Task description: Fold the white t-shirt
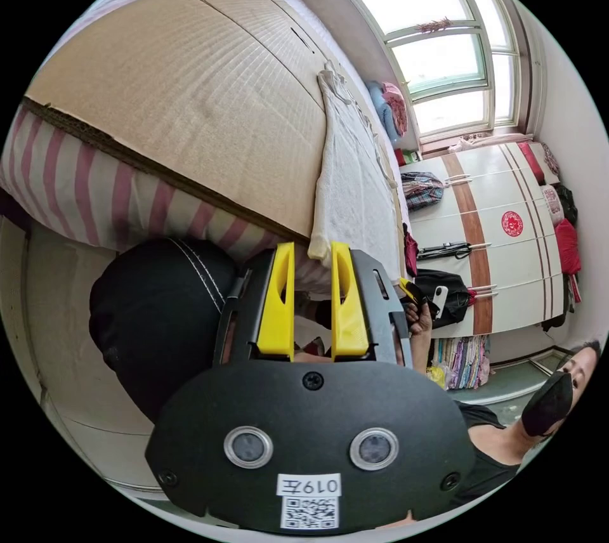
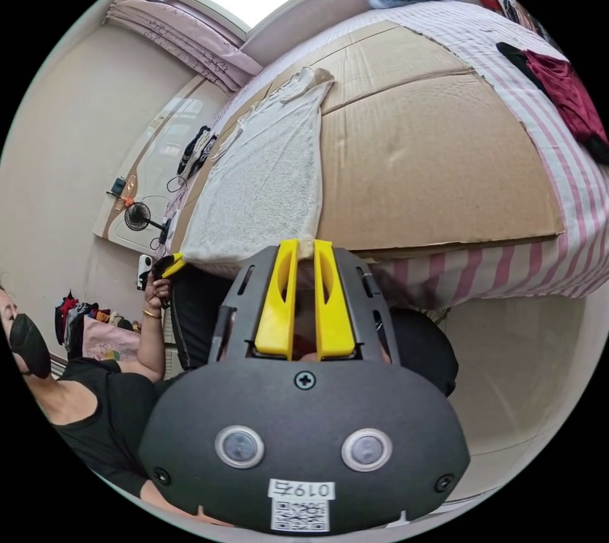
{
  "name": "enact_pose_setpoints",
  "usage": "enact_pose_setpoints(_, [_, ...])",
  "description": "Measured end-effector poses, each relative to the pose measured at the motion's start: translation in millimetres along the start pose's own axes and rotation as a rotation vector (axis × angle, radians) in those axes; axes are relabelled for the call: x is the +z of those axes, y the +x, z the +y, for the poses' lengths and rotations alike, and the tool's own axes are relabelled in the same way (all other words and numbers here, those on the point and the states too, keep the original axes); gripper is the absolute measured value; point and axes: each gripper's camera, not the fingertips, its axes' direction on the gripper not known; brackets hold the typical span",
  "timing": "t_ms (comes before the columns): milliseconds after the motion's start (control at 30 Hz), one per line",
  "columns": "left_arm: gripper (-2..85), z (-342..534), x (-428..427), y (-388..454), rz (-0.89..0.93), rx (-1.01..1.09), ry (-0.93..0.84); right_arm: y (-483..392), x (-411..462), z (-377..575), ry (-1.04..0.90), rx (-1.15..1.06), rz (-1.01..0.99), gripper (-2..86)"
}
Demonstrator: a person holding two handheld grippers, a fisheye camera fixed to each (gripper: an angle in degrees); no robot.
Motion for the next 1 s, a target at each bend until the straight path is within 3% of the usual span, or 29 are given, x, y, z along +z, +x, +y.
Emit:
enact_pose_setpoints(567, [1.6,14,8,-15,-0.027,0.051,-0.002,-1,-15,-28,-0.045,0.001,-0.008,-0.6])
enact_pose_setpoints(1000, [1.4,21,27,-23,-0.033,0.054,-0.015,20,-8,-57,-0.076,0.038,-0.124,3.9])
